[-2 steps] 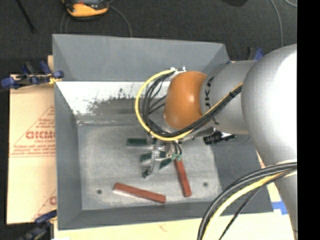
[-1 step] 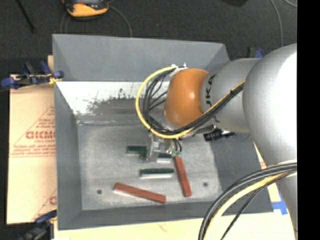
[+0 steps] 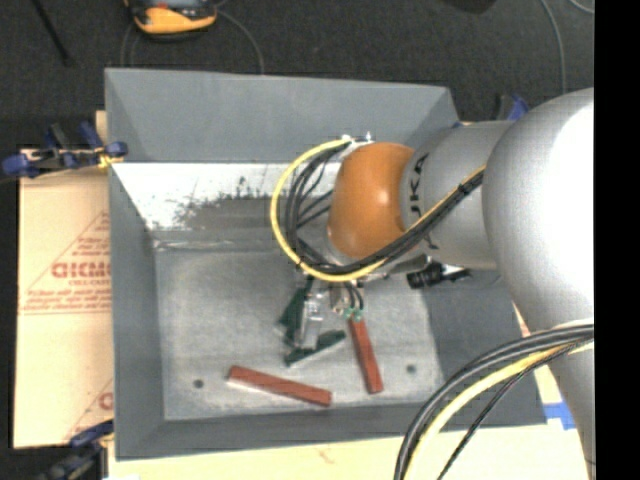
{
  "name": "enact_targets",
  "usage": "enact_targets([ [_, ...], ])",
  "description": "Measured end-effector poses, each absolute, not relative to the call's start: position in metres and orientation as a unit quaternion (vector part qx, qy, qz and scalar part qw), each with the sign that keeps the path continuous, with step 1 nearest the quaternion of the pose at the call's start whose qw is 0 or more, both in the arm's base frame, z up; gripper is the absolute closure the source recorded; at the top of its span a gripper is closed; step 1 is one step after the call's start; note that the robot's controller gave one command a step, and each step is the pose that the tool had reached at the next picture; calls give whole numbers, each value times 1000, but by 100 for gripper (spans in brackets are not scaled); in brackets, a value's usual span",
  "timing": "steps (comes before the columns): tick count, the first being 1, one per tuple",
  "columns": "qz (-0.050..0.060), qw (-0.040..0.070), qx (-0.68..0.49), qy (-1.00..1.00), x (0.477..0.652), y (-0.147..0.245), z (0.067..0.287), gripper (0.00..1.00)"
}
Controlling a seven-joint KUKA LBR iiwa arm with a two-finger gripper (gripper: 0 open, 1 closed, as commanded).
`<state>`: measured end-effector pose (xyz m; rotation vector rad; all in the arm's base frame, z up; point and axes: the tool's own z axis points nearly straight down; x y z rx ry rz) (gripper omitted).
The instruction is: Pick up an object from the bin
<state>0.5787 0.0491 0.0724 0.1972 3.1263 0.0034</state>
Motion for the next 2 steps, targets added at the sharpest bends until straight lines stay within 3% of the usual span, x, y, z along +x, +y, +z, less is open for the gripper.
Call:
enact_targets([
  [1, 3, 10, 63, 998, 583, 50, 79, 100],
  [2, 1, 3, 63, 998, 578, 49, 72, 0],
])
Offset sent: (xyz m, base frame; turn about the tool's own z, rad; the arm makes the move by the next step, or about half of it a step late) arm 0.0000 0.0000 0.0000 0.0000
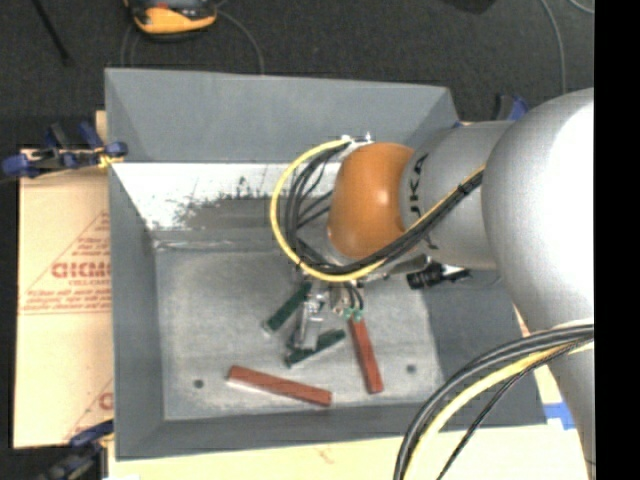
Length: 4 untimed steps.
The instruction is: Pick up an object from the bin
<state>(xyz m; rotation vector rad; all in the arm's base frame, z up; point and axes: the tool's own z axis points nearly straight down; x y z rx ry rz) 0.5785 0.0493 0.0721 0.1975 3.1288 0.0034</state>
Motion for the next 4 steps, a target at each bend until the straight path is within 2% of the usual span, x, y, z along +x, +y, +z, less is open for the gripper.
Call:
enact_targets([
  [1, 2, 5, 63, 998, 580, 50, 75, 100],
  [2, 1, 2, 63, 998, 578, 49, 72, 0],
  [3, 1, 6, 63, 998, 580, 49, 74, 100],
  [4, 1, 6, 63, 998, 580, 49, 74, 100],
])
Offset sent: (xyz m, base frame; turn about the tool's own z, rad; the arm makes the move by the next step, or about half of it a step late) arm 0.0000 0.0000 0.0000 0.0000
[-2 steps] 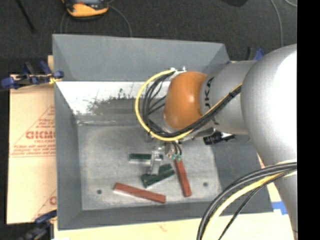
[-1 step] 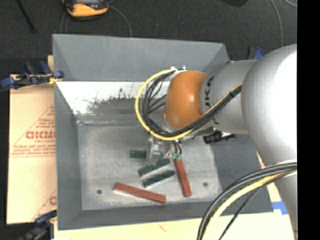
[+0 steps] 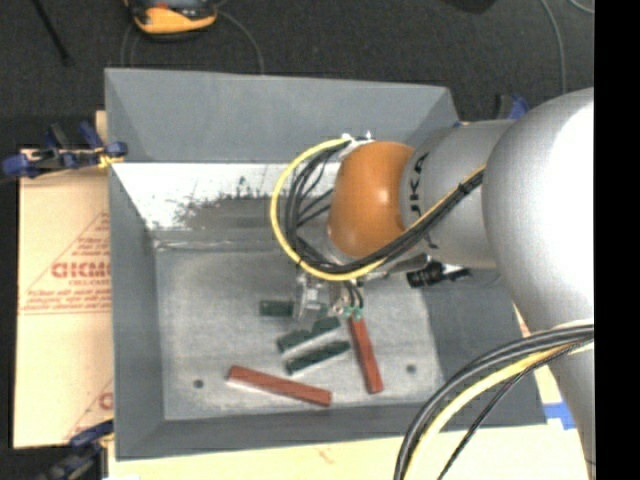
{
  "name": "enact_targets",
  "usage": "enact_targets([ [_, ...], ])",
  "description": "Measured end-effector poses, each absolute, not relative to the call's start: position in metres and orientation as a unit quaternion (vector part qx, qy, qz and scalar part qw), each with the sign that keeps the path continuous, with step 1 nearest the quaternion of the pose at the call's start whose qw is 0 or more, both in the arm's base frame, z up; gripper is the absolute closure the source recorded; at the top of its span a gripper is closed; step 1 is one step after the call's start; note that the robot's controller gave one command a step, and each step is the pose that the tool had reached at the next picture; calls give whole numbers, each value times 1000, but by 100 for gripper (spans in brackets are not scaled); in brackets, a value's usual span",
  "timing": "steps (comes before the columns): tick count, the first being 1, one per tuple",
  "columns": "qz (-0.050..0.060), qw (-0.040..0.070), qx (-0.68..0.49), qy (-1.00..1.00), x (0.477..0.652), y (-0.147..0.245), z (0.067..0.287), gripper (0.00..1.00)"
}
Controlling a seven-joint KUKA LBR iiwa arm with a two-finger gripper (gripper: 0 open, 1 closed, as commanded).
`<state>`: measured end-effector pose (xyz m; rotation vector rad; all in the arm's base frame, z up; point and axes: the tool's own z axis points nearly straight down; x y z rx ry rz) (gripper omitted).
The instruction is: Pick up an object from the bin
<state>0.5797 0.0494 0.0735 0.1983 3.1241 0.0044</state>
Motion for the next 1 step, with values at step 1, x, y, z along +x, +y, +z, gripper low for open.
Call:
enact_targets([
  [1, 1, 2, 59, 998, 576, 62, 216, 100],
])
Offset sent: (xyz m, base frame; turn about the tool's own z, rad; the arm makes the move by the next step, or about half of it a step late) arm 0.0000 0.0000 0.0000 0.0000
